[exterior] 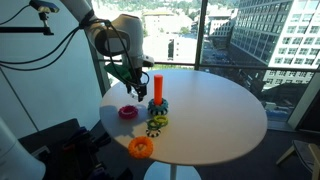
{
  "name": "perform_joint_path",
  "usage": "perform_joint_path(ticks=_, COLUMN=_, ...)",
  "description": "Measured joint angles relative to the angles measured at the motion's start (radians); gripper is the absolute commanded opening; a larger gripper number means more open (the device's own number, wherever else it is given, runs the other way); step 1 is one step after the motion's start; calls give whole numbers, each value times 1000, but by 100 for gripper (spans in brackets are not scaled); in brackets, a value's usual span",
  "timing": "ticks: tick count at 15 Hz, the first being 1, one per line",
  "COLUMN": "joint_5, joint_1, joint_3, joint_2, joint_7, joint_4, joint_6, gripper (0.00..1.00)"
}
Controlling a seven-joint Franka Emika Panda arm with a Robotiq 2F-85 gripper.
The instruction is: Remove the circular object from the orange object
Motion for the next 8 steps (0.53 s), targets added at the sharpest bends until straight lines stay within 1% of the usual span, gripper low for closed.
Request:
perform_joint_path(ticks=5, joint_5=-48, joint_1=-14, joint_3=22, joint_2=56, joint_7=1, joint_4=6, joint_6=29, gripper=67)
perform_joint_path(ticks=8, joint_5=-97, joint_1=-14, joint_3=34, joint_2=80, joint_7=9, joint_4=7, joint_6=59, gripper=67)
